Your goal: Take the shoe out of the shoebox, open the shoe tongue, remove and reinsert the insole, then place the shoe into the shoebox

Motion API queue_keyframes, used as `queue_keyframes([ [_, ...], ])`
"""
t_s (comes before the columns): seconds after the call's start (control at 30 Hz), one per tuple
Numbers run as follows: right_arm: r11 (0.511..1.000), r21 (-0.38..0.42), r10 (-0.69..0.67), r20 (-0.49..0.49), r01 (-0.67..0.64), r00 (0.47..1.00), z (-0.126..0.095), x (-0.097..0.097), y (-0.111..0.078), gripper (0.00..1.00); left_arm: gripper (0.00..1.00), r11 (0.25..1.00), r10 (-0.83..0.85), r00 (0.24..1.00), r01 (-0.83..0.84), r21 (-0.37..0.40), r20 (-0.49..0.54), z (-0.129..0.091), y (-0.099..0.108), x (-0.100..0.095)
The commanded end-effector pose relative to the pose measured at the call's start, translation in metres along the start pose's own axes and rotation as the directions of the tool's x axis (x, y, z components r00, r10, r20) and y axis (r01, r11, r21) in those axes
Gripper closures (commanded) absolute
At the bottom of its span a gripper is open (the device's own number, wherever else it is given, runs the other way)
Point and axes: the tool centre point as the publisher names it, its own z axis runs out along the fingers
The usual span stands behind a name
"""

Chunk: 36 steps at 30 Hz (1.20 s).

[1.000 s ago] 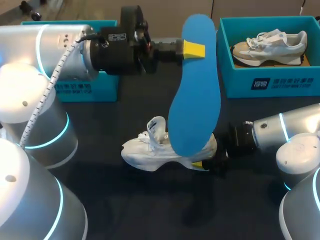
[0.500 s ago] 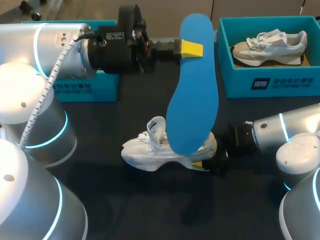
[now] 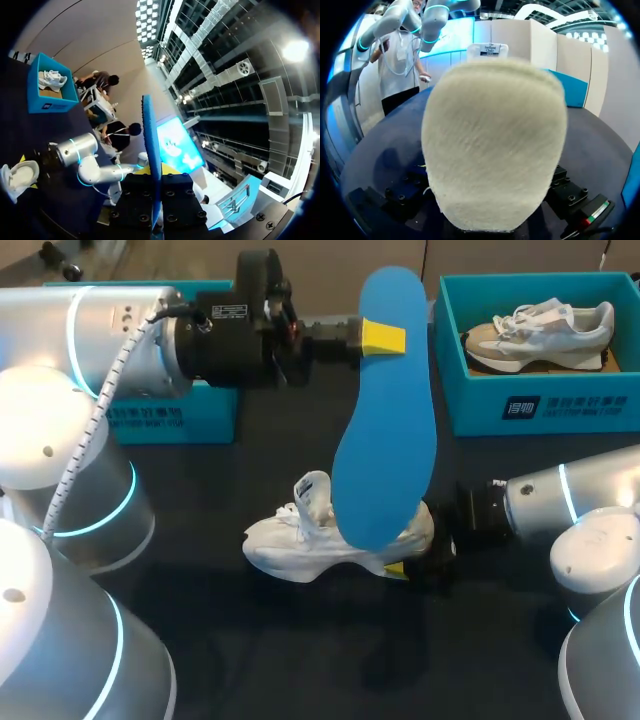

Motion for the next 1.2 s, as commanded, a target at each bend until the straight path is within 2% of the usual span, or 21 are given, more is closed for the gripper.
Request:
queue_keyframes([
  [0.03, 0.999, 0.034, 0.000, 0.027, -0.001, 1.000, -0.013, 0.007, 0.008, 0.00, 1.00, 1.000, 0.000, 1.000, 0.000, -0.001, 0.001, 0.001, 0.001, -0.001],
  [0.17, 0.998, 0.059, -0.007, 0.037, 0.005, 0.999, -0.020, 0.008, 0.011, 0.00, 1.00, 1.000, 0.000, 1.000, 0.000, -0.001, 0.001, 0.001, 0.001, -0.001],
  [0.53, 0.969, 0.238, 0.051, 0.067, -0.066, 0.996, -0.035, 0.006, 0.029, 0.00, 1.00, 1.000, 0.000, 1.000, 0.000, -0.001, 0.001, 0.001, 0.001, -0.001],
  [0.63, 0.947, 0.307, 0.068, 0.089, -0.092, 0.994, -0.040, 0.007, 0.039, 0.00, 1.00, 1.000, 0.000, 1.000, 0.000, -0.001, 0.001, 0.001, 0.001, -0.001],
  [0.8, 0.925, 0.364, 0.070, 0.123, -0.111, 0.990, -0.049, 0.009, 0.051, 0.00, 1.00, 1.000, 0.000, 1.000, 0.000, -0.001, 0.001, 0.001, 0.001, -0.001],
  [1.0, 0.902, 0.411, 0.085, 0.137, -0.135, 0.987, -0.056, 0.011, 0.058, 0.00, 1.00, 1.000, 0.000, 1.000, 0.000, -0.001, 0.001, 0.001, 0.001, -0.001],
  [1.2, 0.838, 0.514, 0.121, 0.156, -0.185, 0.980, -0.066, 0.012, 0.062, 0.00, 1.00, 1.000, 0.000, 1.000, 0.000, -0.001, 0.001, 0.001, 0.001, -0.001],
])
